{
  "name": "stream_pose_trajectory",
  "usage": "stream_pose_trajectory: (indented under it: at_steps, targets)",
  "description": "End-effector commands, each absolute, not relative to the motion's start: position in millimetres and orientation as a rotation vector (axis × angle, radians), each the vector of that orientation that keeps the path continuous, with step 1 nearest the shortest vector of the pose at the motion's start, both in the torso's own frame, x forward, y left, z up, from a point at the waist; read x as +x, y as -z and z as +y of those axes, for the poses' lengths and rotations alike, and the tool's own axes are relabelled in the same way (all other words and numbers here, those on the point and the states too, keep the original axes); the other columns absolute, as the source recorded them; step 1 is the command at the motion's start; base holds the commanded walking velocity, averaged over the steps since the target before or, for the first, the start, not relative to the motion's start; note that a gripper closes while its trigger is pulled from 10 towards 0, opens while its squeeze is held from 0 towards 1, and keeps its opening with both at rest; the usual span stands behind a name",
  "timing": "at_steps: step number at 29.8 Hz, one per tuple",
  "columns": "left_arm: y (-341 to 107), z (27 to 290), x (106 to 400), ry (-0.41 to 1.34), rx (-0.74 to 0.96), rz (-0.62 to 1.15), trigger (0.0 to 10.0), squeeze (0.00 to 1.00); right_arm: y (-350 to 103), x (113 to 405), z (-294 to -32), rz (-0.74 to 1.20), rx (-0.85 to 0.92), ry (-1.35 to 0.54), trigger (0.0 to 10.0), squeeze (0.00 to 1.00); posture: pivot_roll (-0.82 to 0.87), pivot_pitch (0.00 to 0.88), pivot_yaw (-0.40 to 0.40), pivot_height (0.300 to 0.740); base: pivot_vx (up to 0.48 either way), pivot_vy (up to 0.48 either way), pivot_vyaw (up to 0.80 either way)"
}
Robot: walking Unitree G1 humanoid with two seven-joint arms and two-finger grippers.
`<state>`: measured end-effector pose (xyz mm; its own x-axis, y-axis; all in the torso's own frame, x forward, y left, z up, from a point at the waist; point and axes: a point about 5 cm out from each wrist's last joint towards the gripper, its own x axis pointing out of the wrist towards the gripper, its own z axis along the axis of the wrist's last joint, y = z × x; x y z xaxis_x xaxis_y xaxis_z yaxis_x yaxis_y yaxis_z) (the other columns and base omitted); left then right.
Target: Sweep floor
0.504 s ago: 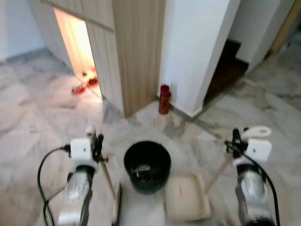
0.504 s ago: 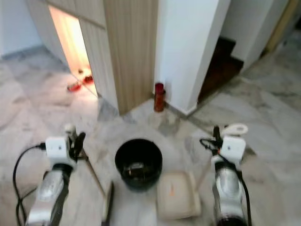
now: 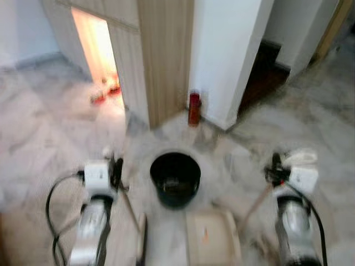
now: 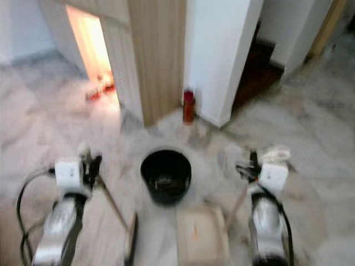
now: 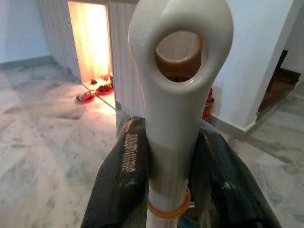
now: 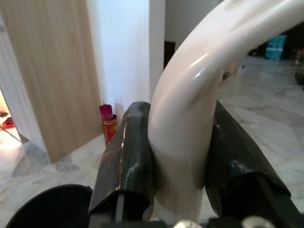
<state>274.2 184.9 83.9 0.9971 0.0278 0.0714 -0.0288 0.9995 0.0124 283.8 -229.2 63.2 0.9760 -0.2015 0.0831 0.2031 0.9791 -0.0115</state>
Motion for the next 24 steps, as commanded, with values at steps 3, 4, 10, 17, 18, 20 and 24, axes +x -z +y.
stream_pose_trajectory:
  at_steps: [3,4,10,17,18,20,24]
  targets:
    - [-93,182,278,-0.024,0.013,-0.112,10.0,0.0,-74,291,-232,-0.112,-0.009,0.211,10.0,0.0,0.05,0.0,-0.032,0.74,0.0,0.0,0.0]
    - [-93,182,278,-0.024,0.013,-0.112,10.0,0.0,-74,291,-232,-0.111,-0.007,0.213,10.0,0.0,0.05,0.0,-0.032,0.74,0.0,0.0,0.0]
    - [-92,178,281,-0.008,0.009,-0.11,10.0,0.0,-75,293,-230,-0.113,0.005,0.218,10.0,0.0,0.03,0.0,-0.024,0.74,0.0,0.0,-0.76]
    - [-91,172,283,0.008,0.0,-0.108,10.0,0.0,-74,289,-234,-0.109,-0.003,0.222,10.0,0.0,0.0,0.0,-0.02,0.74,0.0,0.0,-0.79]
    - [-90,170,283,0.013,-0.002,-0.106,10.0,0.0,-75,288,-236,-0.11,-0.005,0.225,10.0,0.0,0.0,0.0,-0.018,0.74,0.0,0.0,-0.79]
    - [-90,168,283,0.02,-0.006,-0.104,10.0,0.0,-76,287,-239,-0.115,-0.013,0.231,10.0,0.0,-0.01,0.0,-0.017,0.74,0.0,0.0,-0.79]
    - [-89,159,288,0.041,-0.013,-0.101,10.0,0.0,-84,288,-247,-0.137,-0.026,0.241,10.0,0.0,-0.03,0.0,-0.009,0.74,0.0,0.0,-0.79]
